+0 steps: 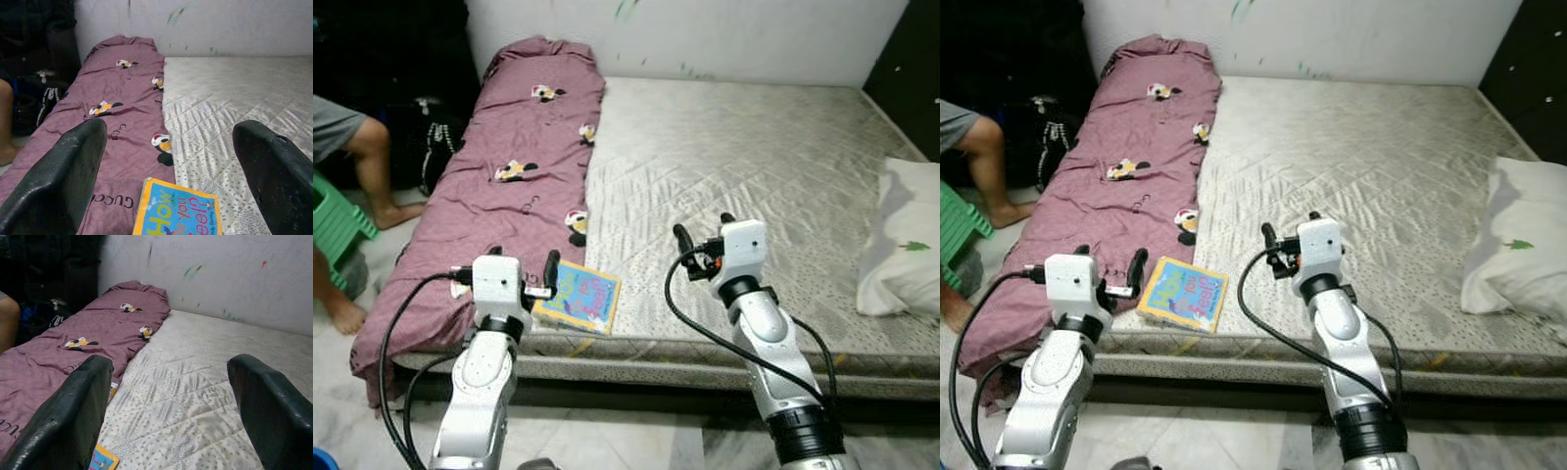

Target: Clean up the room

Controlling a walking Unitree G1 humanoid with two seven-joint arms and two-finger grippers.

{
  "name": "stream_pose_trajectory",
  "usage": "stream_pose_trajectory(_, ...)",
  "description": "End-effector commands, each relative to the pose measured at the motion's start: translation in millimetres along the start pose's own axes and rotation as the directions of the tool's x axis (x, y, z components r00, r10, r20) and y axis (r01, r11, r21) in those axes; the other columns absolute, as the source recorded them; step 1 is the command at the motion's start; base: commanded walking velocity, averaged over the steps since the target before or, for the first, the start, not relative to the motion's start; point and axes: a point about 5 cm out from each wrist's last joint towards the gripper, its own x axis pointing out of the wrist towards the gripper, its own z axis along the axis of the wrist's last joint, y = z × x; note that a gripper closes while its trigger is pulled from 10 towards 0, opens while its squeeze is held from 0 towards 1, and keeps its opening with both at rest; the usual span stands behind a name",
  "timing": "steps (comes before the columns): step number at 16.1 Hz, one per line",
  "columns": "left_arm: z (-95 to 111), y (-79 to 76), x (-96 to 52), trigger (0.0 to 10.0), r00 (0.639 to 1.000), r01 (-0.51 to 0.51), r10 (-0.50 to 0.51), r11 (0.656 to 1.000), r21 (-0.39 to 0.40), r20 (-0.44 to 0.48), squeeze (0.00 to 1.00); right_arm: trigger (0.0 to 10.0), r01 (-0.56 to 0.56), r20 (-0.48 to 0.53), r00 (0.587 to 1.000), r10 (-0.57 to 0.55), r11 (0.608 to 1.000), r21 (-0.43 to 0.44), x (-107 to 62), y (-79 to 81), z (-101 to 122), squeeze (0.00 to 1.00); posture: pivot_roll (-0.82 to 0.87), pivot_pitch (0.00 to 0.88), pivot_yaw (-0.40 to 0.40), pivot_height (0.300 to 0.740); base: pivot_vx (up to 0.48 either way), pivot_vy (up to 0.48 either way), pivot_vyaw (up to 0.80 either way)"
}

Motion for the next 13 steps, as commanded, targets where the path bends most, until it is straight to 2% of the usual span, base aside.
stream_pose_trajectory(1,4.0,0.7,-0.8,10.0,1.000,-0.001,0.001,1.000,0.000,0.015,0.00,10.0,-0.001,-0.011,1.000,0.001,1.000,0.000,-0.3,-2.5,-1.4,0.00,-0.06,0.000,-0.049,0.740,0.277,0.000,0.00)
stream_pose_trajectory(5,3.0,0.6,-1.0,10.0,1.000,-0.003,0.003,1.000,-0.002,0.010,0.00,10.0,-0.002,-0.017,1.000,0.002,1.000,-0.003,-3.9,-2.9,-2.8,0.00,-0.06,0.000,-0.050,0.740,0.268,0.000,0.00)
stream_pose_trajectory(13,2.8,2.6,0.5,10.0,1.000,-0.006,0.006,1.000,0.012,0.007,0.00,10.0,-0.002,-0.016,1.000,0.002,1.000,-0.002,-0.1,-3.7,-2.6,0.00,-0.05,0.000,-0.050,0.740,0.243,0.000,0.00)
